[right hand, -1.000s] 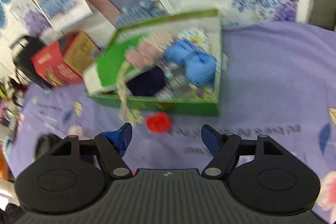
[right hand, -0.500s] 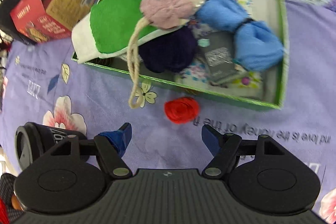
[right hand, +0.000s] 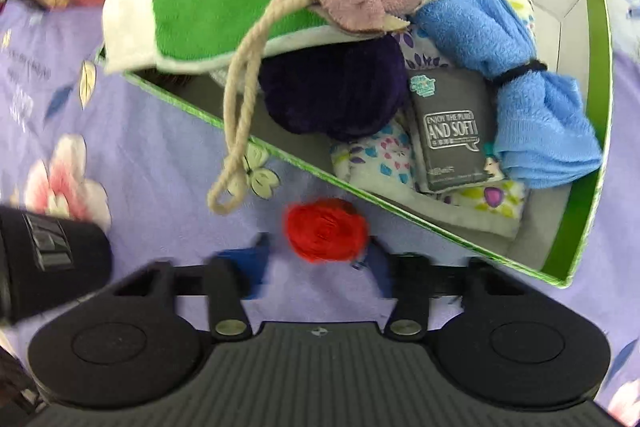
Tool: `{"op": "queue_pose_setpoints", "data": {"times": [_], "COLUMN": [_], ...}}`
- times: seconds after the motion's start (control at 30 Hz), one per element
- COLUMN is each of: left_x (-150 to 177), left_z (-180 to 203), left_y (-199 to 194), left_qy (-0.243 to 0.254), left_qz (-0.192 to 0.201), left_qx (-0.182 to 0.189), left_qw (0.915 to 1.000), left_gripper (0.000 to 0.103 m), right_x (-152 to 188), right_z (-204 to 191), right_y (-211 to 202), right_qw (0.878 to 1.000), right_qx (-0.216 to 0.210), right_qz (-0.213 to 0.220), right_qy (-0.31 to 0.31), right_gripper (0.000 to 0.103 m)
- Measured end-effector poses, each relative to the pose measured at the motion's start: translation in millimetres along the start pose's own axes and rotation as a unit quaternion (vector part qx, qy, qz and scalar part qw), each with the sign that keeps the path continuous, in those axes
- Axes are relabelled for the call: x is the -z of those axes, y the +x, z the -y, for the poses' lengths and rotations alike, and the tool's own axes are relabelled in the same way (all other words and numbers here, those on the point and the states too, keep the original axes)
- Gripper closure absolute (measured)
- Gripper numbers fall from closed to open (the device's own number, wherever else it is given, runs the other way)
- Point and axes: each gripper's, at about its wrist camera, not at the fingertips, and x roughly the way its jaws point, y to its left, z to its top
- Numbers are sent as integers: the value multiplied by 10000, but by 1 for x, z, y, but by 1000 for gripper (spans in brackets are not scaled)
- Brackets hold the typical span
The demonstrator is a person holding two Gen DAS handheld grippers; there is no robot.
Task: Organize soft objects
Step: 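Lift the loofah with the left tool while the right tool grasps the red rose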
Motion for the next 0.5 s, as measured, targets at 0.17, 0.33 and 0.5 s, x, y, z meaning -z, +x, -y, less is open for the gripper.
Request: {"op": "queue_pose_setpoints", "data": {"times": [0.17,0.33,0.5], "left_x": [3,9,7], "left_z": [-12,-22,-26], "left_y": [-21,-53,-95], "left_qy": [-386,-768,-963], "left_qz": [51,173,408], "left_qx": [82,195,311], "left_qw": [9992,9967,9940], "left_gripper": [45,46,46], "right_x": [22,51,78], "right_z": [10,32,47], "right_y": [-20,-64,-102], "right_qw": [9993,9957,9899], "right_qx": [60,-58,-137], "right_qz": [359,911,1345], "right_qy": [-86,154,432], "right_gripper": [83,83,83]}}
